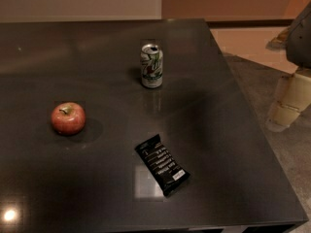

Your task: Pick rxbar chocolate

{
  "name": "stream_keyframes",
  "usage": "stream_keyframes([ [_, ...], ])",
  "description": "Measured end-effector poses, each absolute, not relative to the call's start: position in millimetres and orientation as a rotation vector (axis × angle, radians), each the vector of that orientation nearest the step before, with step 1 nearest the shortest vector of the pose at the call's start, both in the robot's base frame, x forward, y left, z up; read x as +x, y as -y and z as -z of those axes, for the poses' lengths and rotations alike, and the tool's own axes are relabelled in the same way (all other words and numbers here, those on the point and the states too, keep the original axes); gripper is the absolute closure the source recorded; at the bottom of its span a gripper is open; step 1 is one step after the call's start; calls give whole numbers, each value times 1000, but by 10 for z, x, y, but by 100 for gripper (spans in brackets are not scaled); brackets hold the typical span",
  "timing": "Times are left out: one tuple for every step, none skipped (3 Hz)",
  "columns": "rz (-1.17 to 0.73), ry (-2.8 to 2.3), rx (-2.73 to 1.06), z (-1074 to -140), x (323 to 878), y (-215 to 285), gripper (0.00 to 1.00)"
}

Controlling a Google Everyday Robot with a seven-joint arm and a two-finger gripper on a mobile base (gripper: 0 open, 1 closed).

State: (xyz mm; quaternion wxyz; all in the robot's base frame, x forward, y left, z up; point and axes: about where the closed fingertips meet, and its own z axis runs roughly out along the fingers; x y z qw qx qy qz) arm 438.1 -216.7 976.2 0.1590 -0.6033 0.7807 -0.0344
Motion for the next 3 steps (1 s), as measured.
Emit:
stream_keyframes([
  [98,-2232,-1724,-9762,4382,2166,0],
  [80,-2263,-1686,-9756,4422,2128,0],
  [35,-2284,-1638,-9694,4482,1968,0],
])
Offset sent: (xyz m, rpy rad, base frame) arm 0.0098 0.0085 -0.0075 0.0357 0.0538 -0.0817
